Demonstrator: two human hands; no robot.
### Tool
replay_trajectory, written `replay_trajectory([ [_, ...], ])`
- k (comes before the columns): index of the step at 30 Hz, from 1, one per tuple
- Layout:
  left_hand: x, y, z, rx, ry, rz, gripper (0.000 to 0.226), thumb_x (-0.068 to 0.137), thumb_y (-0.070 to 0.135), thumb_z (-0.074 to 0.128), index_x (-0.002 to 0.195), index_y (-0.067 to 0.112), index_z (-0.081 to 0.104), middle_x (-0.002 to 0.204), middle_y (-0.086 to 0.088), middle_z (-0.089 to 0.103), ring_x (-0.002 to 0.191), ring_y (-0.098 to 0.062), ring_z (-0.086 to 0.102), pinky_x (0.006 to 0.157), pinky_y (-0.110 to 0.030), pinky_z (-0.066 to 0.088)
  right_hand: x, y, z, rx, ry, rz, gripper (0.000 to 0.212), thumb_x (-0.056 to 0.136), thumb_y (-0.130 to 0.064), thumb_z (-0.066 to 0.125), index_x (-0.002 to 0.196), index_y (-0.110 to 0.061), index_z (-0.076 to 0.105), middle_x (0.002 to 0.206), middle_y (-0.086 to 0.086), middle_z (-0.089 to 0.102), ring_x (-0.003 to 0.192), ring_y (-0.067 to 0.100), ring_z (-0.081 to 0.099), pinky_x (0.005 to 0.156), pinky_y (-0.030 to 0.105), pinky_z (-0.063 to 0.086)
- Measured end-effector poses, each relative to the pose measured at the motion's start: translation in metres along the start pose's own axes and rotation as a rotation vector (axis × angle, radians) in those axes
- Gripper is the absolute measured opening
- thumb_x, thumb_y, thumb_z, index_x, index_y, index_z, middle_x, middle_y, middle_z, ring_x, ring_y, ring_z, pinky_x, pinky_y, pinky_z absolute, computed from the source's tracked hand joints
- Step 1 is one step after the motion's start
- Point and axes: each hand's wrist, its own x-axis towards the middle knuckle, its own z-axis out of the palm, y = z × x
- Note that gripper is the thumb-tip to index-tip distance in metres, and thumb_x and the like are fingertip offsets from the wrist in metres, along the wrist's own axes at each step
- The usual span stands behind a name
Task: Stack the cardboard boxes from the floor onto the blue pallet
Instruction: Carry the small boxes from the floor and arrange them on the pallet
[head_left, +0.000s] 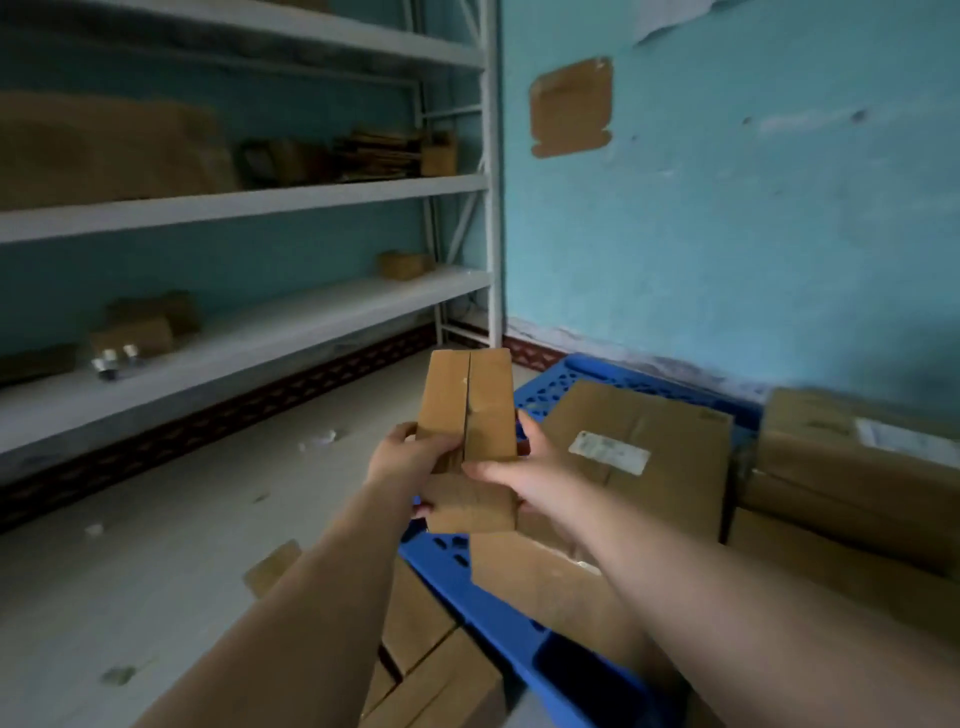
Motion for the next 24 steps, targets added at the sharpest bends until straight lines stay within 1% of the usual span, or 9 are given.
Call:
replay_trajectory([
  [3, 0.004, 0.010, 0.071, 0.008, -0.100, 0.040, 0.060, 0.074, 0.034, 0.069, 0.128, 0.024, 0.046, 0.102, -0.002, 0.057, 0.082, -0.021, 0.055, 0.052, -0.029, 0.048, 0.005, 0.010, -0.065, -0.045, 0.127, -0.014, 0.115, 0.057, -0.038, 0.085, 0.147, -0.034, 0.013, 0.139, -0.002, 0.046, 0.120, 0.020, 0.049, 0.097, 0.038, 0.044],
  [6, 0.007, 0.011, 0.136, 0.025, -0.170, 0.066, 0.058, 0.074, 0.034, 0.069, 0.127, 0.024, 0.048, 0.114, -0.005, 0.057, 0.093, -0.025, 0.054, 0.054, -0.030, 0.048, 0.011, 0.032, -0.118, -0.042, 0.238, -0.027, 0.117, 0.056, -0.033, 0.086, 0.148, -0.029, 0.014, 0.141, 0.001, 0.044, 0.124, 0.022, 0.046, 0.103, 0.042, 0.040],
  [13, 0.031, 0.009, 0.259, 0.085, -0.308, 0.139, 0.058, 0.075, 0.026, 0.071, 0.128, 0.020, 0.049, 0.117, -0.004, 0.056, 0.105, -0.028, 0.055, 0.068, -0.037, 0.051, 0.037, 0.078, -0.213, -0.132, 0.430, -0.072, 0.112, 0.057, -0.042, 0.084, 0.146, -0.031, 0.015, 0.134, 0.003, 0.044, 0.119, 0.021, 0.047, 0.100, 0.040, 0.041],
  [15, 0.035, -0.006, 0.286, 0.183, -0.348, 0.149, 0.057, 0.076, 0.017, 0.068, 0.130, 0.016, 0.049, 0.119, -0.007, 0.059, 0.103, -0.028, 0.058, 0.075, -0.037, 0.051, 0.038, 0.097, -0.228, -0.340, 0.440, -0.045, 0.100, 0.069, -0.046, 0.075, 0.146, -0.033, 0.013, 0.140, 0.008, 0.031, 0.123, 0.025, 0.041, 0.098, 0.037, 0.039],
  [16, 0.035, -0.017, 0.297, 0.255, -0.357, 0.150, 0.054, 0.077, 0.013, 0.065, 0.128, 0.015, 0.051, 0.116, -0.007, 0.061, 0.097, -0.025, 0.059, 0.075, -0.034, 0.050, 0.039, 0.109, -0.232, -0.513, 0.407, -0.017, 0.085, 0.076, -0.044, 0.067, 0.145, -0.034, 0.017, 0.147, 0.007, 0.020, 0.129, 0.028, 0.034, 0.098, 0.039, 0.038],
  [18, 0.033, -0.039, 0.313, 0.343, -0.372, 0.138, 0.047, 0.078, 0.011, 0.061, 0.125, 0.014, 0.055, 0.107, -0.005, 0.063, 0.089, -0.023, 0.059, 0.076, -0.030, 0.048, 0.044, 0.129, -0.236, -0.847, 0.282, 0.051, 0.058, 0.087, -0.035, 0.055, 0.139, -0.033, 0.030, 0.156, 0.001, -0.003, 0.136, 0.034, 0.019, 0.096, 0.041, 0.038],
  [19, 0.033, -0.049, 0.320, 0.328, -0.379, 0.128, 0.047, 0.079, 0.011, 0.060, 0.126, 0.015, 0.054, 0.103, -0.003, 0.062, 0.090, -0.022, 0.058, 0.079, -0.030, 0.047, 0.050, 0.137, -0.238, -0.961, 0.232, 0.085, 0.053, 0.089, -0.033, 0.051, 0.139, -0.032, 0.032, 0.157, -0.003, -0.005, 0.136, 0.036, 0.015, 0.095, 0.041, 0.038],
  [22, 0.034, -0.063, 0.329, 0.227, -0.362, 0.144, 0.049, 0.081, 0.016, 0.060, 0.129, 0.018, 0.051, 0.092, 0.003, 0.059, 0.089, -0.018, 0.057, 0.082, -0.032, 0.046, 0.073, 0.146, -0.245, -1.132, 0.240, 0.125, 0.060, 0.092, -0.021, 0.046, 0.145, -0.030, 0.020, 0.152, 0.000, 0.016, 0.126, 0.035, 0.029, 0.088, 0.039, 0.040],
  [24, 0.040, -0.067, 0.326, 0.225, -0.359, 0.154, 0.049, 0.080, 0.016, 0.061, 0.128, 0.021, 0.052, 0.101, -0.005, 0.061, 0.089, -0.020, 0.059, 0.079, -0.030, 0.046, 0.092, 0.148, -0.255, -1.178, 0.284, 0.127, 0.066, 0.089, -0.009, 0.043, 0.146, -0.028, 0.017, 0.147, 0.001, 0.023, 0.119, 0.032, 0.037, 0.081, 0.037, 0.042],
])
